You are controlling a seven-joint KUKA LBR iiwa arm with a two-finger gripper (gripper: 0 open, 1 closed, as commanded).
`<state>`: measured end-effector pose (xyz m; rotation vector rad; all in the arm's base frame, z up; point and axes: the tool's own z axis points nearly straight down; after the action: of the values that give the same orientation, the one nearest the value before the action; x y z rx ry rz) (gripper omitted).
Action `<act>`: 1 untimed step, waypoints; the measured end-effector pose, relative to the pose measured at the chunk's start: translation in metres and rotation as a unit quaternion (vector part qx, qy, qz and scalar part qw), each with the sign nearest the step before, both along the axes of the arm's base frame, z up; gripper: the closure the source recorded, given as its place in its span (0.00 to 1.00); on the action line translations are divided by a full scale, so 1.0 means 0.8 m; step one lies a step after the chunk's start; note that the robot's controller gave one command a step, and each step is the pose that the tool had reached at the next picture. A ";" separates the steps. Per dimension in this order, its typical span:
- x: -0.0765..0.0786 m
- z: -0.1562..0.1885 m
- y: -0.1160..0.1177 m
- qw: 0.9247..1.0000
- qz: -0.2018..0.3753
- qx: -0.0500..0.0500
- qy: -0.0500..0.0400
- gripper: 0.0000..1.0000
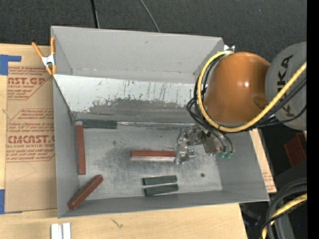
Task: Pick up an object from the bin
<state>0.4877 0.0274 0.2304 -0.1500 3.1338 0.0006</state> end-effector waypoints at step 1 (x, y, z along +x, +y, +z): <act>-0.001 -0.001 0.000 1.000 0.000 0.000 0.001 1.00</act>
Offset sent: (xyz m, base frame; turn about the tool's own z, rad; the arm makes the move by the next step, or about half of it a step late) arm 0.0165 0.0577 0.0177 -0.2317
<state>0.4872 0.0274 0.2297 -0.1502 3.1359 0.0006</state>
